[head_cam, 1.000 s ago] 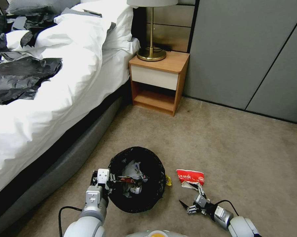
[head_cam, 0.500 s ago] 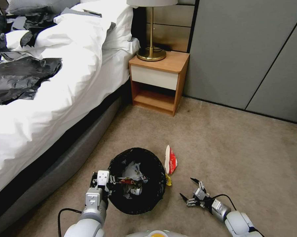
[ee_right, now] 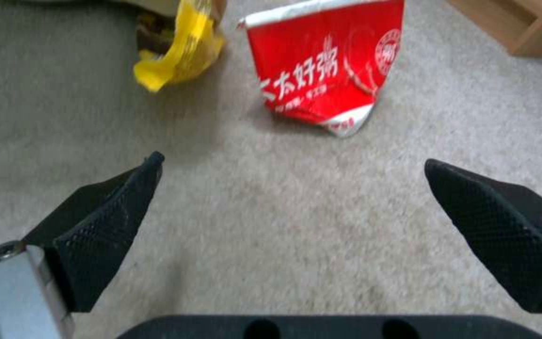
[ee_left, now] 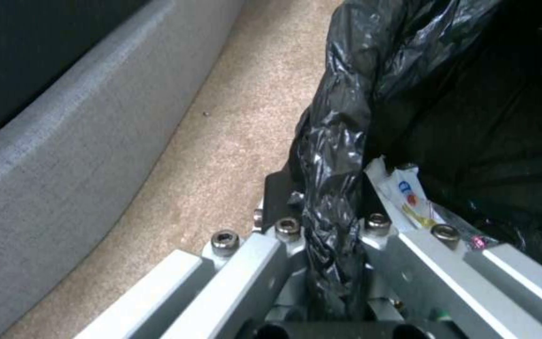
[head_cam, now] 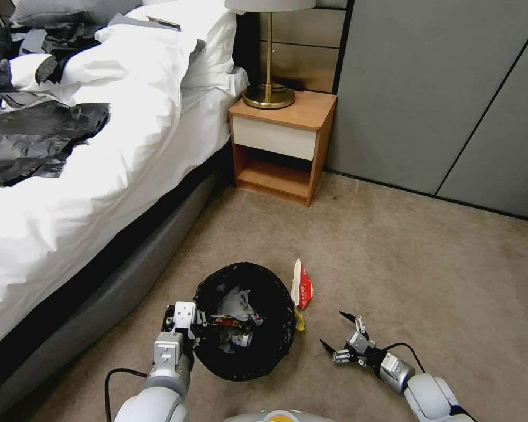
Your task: Pick up the trash bin, then pick up the garbage from the floor and place it into the trash bin.
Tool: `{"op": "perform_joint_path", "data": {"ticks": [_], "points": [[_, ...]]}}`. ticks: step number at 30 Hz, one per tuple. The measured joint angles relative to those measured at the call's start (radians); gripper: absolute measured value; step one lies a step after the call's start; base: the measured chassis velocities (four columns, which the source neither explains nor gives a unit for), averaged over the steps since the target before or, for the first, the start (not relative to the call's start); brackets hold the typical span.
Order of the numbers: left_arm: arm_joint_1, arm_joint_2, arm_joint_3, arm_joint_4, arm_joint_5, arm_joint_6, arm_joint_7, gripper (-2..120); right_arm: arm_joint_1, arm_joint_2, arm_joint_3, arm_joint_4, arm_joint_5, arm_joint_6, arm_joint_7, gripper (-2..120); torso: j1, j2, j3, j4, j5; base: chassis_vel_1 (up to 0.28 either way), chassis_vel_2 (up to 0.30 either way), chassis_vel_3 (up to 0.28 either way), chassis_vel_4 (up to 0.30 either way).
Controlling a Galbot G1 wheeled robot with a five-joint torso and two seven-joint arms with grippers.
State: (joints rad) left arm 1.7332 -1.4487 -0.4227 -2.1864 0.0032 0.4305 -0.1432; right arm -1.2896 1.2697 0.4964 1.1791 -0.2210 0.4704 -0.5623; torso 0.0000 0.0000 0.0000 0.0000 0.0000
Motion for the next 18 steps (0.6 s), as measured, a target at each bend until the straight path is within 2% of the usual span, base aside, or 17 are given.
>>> {"op": "perform_joint_path", "data": {"ticks": [5, 10, 13, 18], "points": [[0.0, -0.001, -0.001, -0.001, 0.0, 0.0, 0.0, 0, -0.002, 0.0, -0.011, 0.027, 0.055, -0.02, 0.003, 100, 0.0, 0.0, 0.0, 0.0, -0.0001, 0.0, 0.0, 0.0, 0.0], [0.0, -0.001, -0.006, -0.003, -0.003, 0.001, 0.001, 0, -0.022, -0.009, -0.057, 0.122, 0.223, -0.089, 0.042, 100, 0.0, 0.0, 0.0, -0.0001, -0.0001, 0.0, 0.0, 0.0, 0.0], [-0.001, 0.0, -0.009, -0.005, -0.004, 0.003, 0.002, 0, -0.025, -0.01, -0.088, 0.171, 0.276, -0.122, 0.079, 100, 0.0, 0.0, 0.0, 0.0, -0.0002, 0.0, 0.0, 0.0, 0.0], [-0.001, 0.0, -0.013, -0.007, -0.006, 0.003, 0.002, 0, -0.015, -0.009, -0.135, 0.206, 0.304, -0.158, 0.135, 100, 0.0, 0.0, 0.0, 0.0, 0.0, 0.0, 0.0, 0.0, 0.0]]}}
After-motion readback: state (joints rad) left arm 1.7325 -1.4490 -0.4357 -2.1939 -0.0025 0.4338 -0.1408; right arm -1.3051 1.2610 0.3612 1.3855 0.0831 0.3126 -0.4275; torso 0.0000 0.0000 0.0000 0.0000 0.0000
